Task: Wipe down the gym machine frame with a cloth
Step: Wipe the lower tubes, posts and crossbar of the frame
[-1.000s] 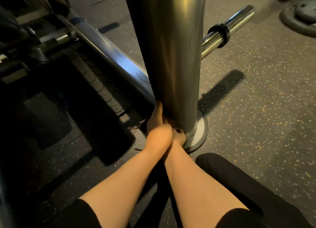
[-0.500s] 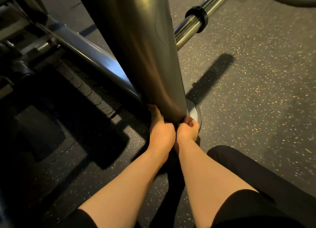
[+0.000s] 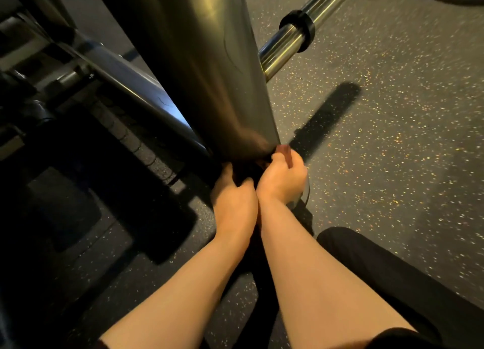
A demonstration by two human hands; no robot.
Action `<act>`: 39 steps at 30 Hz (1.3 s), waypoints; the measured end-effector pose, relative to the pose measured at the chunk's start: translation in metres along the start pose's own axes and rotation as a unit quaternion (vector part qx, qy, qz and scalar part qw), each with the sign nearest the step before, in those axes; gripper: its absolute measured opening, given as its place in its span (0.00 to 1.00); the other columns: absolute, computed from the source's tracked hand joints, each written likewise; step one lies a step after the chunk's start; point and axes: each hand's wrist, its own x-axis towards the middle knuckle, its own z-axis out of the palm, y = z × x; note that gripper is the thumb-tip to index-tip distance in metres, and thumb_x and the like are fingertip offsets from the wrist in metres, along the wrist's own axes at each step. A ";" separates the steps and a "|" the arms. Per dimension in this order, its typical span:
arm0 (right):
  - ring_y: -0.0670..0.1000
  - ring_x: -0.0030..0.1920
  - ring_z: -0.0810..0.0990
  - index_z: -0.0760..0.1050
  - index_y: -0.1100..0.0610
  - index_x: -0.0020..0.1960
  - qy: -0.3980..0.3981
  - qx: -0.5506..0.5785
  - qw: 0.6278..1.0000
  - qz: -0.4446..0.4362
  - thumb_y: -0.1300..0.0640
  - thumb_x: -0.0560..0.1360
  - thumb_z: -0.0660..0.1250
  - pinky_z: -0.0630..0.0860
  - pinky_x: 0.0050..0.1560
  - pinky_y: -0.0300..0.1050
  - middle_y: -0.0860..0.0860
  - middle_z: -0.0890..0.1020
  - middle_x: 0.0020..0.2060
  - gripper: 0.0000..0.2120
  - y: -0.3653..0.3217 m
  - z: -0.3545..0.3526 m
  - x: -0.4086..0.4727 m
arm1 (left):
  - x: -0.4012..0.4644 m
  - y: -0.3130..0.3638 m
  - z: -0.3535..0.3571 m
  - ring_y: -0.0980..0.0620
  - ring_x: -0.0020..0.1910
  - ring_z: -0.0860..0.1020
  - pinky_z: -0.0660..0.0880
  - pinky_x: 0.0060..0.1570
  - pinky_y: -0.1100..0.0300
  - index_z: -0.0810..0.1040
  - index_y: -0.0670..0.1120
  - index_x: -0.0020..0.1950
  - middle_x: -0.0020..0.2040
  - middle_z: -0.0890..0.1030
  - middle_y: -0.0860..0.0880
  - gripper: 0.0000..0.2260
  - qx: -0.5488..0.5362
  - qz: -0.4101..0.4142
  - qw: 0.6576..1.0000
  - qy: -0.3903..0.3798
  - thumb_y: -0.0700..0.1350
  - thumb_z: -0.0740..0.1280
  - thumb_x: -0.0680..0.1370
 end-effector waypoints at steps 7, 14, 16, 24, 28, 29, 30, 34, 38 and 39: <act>0.48 0.59 0.77 0.78 0.56 0.64 -0.097 0.060 0.991 -0.074 0.60 0.75 0.62 0.72 0.62 0.43 0.51 0.75 0.61 0.19 -0.012 0.004 0.022 | -0.004 0.015 0.001 0.50 0.63 0.75 0.70 0.66 0.56 0.79 0.43 0.59 0.62 0.78 0.46 0.17 0.159 0.353 0.921 0.033 0.36 0.60 0.73; 0.41 0.62 0.69 0.76 0.54 0.67 -0.174 0.081 0.973 -0.130 0.61 0.81 0.59 0.62 0.68 0.31 0.48 0.67 0.65 0.17 -0.051 0.020 0.011 | 0.045 0.026 -0.010 0.43 0.76 0.54 0.49 0.72 0.46 0.61 0.39 0.73 0.75 0.58 0.42 0.26 0.491 0.511 0.699 0.092 0.44 0.57 0.76; 0.40 0.63 0.70 0.76 0.53 0.66 -0.213 0.096 0.957 -0.171 0.63 0.81 0.58 0.64 0.67 0.32 0.48 0.70 0.66 0.17 -0.060 0.022 0.012 | 0.052 0.031 -0.008 0.45 0.78 0.44 0.40 0.73 0.45 0.60 0.43 0.75 0.78 0.56 0.44 0.27 0.540 0.513 0.658 0.106 0.48 0.54 0.76; 0.54 0.68 0.70 0.77 0.53 0.66 -0.088 -0.047 0.994 0.055 0.63 0.81 0.58 0.63 0.71 0.46 0.51 0.71 0.70 0.17 0.052 -0.002 0.083 | 0.063 0.016 0.011 0.42 0.77 0.34 0.27 0.65 0.34 0.64 0.54 0.76 0.80 0.43 0.50 0.50 0.641 0.471 0.595 0.116 0.60 0.80 0.57; 0.56 0.65 0.72 0.76 0.54 0.67 -0.059 -0.086 0.990 0.092 0.62 0.80 0.60 0.64 0.70 0.46 0.54 0.73 0.66 0.17 0.061 0.000 0.098 | 0.066 0.004 0.011 0.43 0.78 0.40 0.30 0.63 0.29 0.66 0.56 0.75 0.78 0.55 0.51 0.43 0.679 0.490 0.536 0.110 0.61 0.77 0.63; 0.57 0.64 0.73 0.76 0.53 0.66 -0.058 -0.097 0.991 0.077 0.63 0.79 0.62 0.66 0.69 0.47 0.55 0.75 0.65 0.17 0.060 0.000 0.102 | 0.066 0.002 0.010 0.42 0.78 0.38 0.31 0.63 0.28 0.66 0.57 0.75 0.78 0.55 0.52 0.42 0.686 0.492 0.524 0.115 0.62 0.76 0.64; 0.57 0.62 0.75 0.77 0.53 0.65 -0.059 -0.107 0.990 0.065 0.63 0.78 0.64 0.68 0.67 0.47 0.56 0.77 0.62 0.17 0.060 0.001 0.109 | 0.067 0.000 0.010 0.42 0.77 0.37 0.31 0.63 0.27 0.65 0.57 0.75 0.78 0.55 0.52 0.41 0.692 0.494 0.513 0.119 0.63 0.74 0.65; 0.56 0.56 0.79 0.81 0.55 0.59 -0.111 -0.149 0.982 0.040 0.64 0.75 0.68 0.72 0.62 0.45 0.56 0.82 0.55 0.13 0.063 0.005 0.135 | 0.069 -0.002 0.010 0.41 0.77 0.35 0.29 0.62 0.26 0.64 0.59 0.75 0.78 0.55 0.53 0.37 0.699 0.506 0.489 0.130 0.64 0.69 0.68; 0.58 0.59 0.74 0.82 0.52 0.59 -0.158 -0.275 0.947 -0.049 0.60 0.78 0.65 0.68 0.62 0.45 0.52 0.79 0.55 0.13 0.068 0.010 0.148 | 0.072 -0.006 0.009 0.42 0.77 0.36 0.32 0.61 0.25 0.62 0.59 0.76 0.78 0.55 0.53 0.31 0.702 0.518 0.471 0.129 0.63 0.62 0.73; 0.58 0.59 0.73 0.81 0.51 0.59 -0.159 -0.294 0.940 -0.068 0.60 0.78 0.65 0.67 0.61 0.44 0.53 0.78 0.55 0.13 0.068 0.008 0.149 | 0.071 -0.006 0.009 0.42 0.77 0.36 0.32 0.61 0.25 0.62 0.59 0.76 0.78 0.55 0.53 0.29 0.705 0.518 0.468 0.128 0.61 0.58 0.75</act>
